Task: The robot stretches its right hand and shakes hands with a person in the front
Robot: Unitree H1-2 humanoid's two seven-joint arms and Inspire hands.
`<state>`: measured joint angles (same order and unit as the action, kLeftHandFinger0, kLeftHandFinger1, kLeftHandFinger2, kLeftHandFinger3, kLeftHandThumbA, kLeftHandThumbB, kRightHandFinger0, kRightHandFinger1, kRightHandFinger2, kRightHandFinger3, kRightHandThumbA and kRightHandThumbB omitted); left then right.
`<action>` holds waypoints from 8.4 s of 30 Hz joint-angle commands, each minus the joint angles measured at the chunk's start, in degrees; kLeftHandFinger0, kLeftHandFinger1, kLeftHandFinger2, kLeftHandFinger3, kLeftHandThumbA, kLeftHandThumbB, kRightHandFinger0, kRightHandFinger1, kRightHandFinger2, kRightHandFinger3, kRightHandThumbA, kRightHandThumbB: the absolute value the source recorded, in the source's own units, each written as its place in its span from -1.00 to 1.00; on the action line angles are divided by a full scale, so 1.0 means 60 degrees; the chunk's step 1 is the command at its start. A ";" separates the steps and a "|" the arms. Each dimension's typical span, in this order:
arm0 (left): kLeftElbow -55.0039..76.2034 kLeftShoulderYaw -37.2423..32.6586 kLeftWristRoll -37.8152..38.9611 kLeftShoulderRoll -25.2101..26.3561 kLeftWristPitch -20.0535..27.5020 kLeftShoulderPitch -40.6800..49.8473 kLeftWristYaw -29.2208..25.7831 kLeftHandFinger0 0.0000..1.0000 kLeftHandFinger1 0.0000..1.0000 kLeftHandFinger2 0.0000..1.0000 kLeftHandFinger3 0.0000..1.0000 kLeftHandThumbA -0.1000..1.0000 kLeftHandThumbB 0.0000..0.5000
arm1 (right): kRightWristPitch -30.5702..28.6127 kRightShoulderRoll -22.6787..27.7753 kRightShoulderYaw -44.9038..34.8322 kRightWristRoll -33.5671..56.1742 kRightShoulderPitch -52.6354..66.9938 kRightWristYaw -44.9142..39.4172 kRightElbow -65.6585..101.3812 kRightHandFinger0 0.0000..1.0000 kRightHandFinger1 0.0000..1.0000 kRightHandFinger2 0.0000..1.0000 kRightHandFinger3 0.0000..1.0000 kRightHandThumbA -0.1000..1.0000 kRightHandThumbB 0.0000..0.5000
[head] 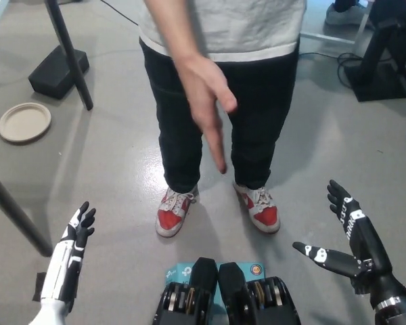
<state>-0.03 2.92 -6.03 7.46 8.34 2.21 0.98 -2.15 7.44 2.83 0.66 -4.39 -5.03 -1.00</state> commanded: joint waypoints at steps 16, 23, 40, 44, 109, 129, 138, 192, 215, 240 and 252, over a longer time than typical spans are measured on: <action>0.0162 0.0043 -0.0202 0.0049 0.0621 -0.0096 -0.0190 1.00 1.00 1.00 1.00 1.00 -0.56 | 0.4087 -0.0158 0.1060 -0.1182 -0.3024 -0.0479 0.3856 1.00 1.00 1.00 1.00 1.00 0.41; 0.0222 -0.0028 -0.0242 0.0072 0.0519 -0.0221 -0.0124 1.00 1.00 1.00 1.00 1.00 -0.59 | 0.4433 -0.0362 0.1532 -0.1703 -0.4542 -0.0340 0.2536 1.00 1.00 1.00 1.00 1.00 0.32; 0.0396 -0.0045 -0.0388 0.0149 0.0461 -0.0353 -0.0054 1.00 1.00 1.00 1.00 1.00 -0.66 | 0.4357 -0.0983 0.1467 -0.1792 -0.6713 -0.0039 -0.1775 1.00 1.00 1.00 1.00 1.00 0.27; 0.0370 -0.0058 -0.0456 0.0172 0.0602 -0.0339 -0.0081 1.00 1.00 1.00 1.00 1.00 -0.66 | 0.4032 -0.1163 0.1306 -0.1748 -0.7007 0.0133 -0.2509 1.00 1.00 1.00 1.00 0.91 0.19; 0.0252 -0.0057 -0.0334 0.0318 0.0233 -0.0769 0.0025 1.00 1.00 1.00 1.00 1.00 -0.77 | 0.4224 -0.1159 0.1866 -0.3290 -0.7130 -0.0259 0.0306 1.00 1.00 1.00 1.00 -0.04 0.15; 0.0107 -0.0103 -0.0462 0.0393 0.0444 -0.0696 0.0025 1.00 1.00 1.00 1.00 1.00 -0.78 | 0.4846 -0.1587 0.1637 -0.4721 -0.6222 -0.1863 0.8095 1.00 1.00 1.00 1.00 0.05 -0.04; 0.0163 -0.0137 -0.0563 0.0359 0.0316 -0.0654 -0.0026 1.00 1.00 1.00 1.00 1.00 -0.80 | 0.4547 -0.1265 0.1451 -0.4253 -0.6678 -0.0632 0.1684 1.00 1.00 1.00 1.00 -0.26 -0.06; -0.0056 -0.0309 -0.0292 0.0267 0.0659 -0.0114 0.0028 1.00 1.00 1.00 1.00 1.00 -0.84 | 0.1281 -0.0071 -0.1242 0.0760 -0.0896 -0.1567 0.1062 1.00 1.00 1.00 1.00 1.00 0.34; 0.0333 -0.0245 -0.0191 0.0325 0.0535 0.0043 0.0069 1.00 1.00 1.00 1.00 1.00 -0.72 | 0.0896 0.0087 -0.0977 0.1233 -0.0001 -0.2158 -0.0176 1.00 1.00 1.00 1.00 1.00 0.08; 0.0176 -0.0097 -0.0178 0.0279 0.0595 -0.0151 -0.0066 1.00 1.00 1.00 1.00 1.00 -0.76 | 0.0904 0.0733 -0.0019 0.0057 -0.0498 -0.1749 -0.0143 1.00 1.00 1.00 1.00 1.00 0.23; 0.0104 -0.0117 -0.0197 0.0334 0.0633 -0.0198 -0.0030 1.00 1.00 1.00 1.00 1.00 -0.80 | 0.0871 0.0848 0.0166 -0.0210 -0.0592 -0.1794 -0.0273 1.00 1.00 1.00 1.00 1.00 0.24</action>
<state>-0.38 1.70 -7.35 8.54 10.58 1.69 1.14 5.09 11.60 3.28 0.72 -6.40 -16.27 -3.45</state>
